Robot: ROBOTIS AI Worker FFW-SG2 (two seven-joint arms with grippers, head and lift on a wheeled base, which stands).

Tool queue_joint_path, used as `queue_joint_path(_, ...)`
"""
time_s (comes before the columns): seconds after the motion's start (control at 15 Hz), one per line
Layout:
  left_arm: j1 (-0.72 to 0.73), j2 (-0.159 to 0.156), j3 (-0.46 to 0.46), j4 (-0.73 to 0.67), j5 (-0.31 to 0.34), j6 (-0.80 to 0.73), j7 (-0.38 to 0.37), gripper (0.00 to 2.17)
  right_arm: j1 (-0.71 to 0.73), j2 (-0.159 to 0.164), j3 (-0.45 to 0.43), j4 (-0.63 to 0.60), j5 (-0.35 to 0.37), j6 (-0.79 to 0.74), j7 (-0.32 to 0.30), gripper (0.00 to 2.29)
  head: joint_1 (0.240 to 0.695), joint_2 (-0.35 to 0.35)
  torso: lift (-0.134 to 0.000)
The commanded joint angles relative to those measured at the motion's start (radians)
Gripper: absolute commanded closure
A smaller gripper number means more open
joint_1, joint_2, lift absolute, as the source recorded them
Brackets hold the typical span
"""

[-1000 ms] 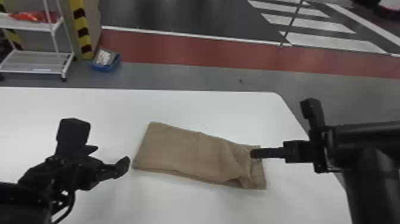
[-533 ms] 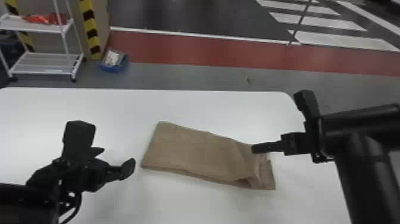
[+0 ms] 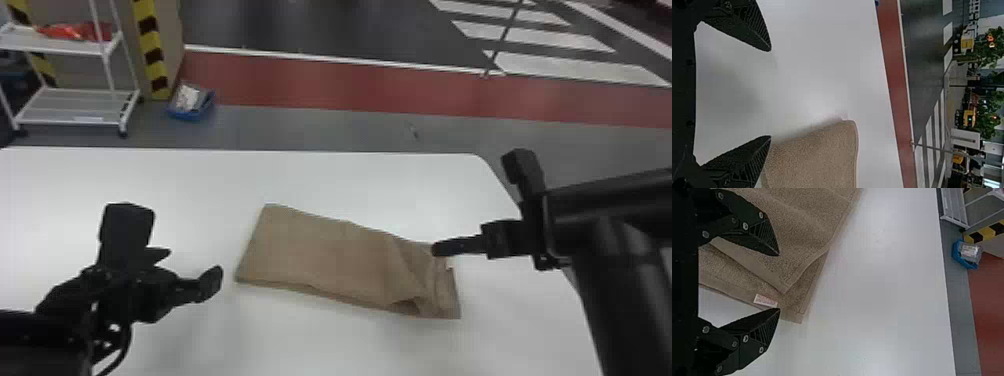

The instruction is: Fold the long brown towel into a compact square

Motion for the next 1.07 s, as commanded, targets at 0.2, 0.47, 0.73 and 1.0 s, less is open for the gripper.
queue_joint_path(0.2, -0.006, -0.002, 0.0, 0.0, 0.001, -0.002, 0.0, 0.09, -0.011, 0.019, 0.076, 0.073, 0.013, 0.005, -0.006, 0.46, 0.695, -0.205, -0.124)
queue_joint_path(0.47, -0.004, 0.0, 0.01, 0.0, 0.001, -0.002, 0.0, 0.1, -0.013, 0.035, 0.085, 0.073, 0.015, 0.005, -0.009, 0.48, 0.695, -0.18, -0.124)
queue_joint_path(0.73, -0.004, 0.0, 0.01, 0.0, 0.001, -0.002, -0.002, 0.1, -0.013, 0.035, 0.085, 0.073, 0.028, 0.005, -0.012, 0.59, 0.695, -0.17, -0.124)
queue_joint_path(1.0, -0.003, 0.0, 0.01, 0.0, 0.001, -0.005, -0.002, 0.1, -0.013, 0.038, 0.079, 0.075, 0.028, 0.005, -0.025, 0.82, 0.695, -0.175, -0.124)
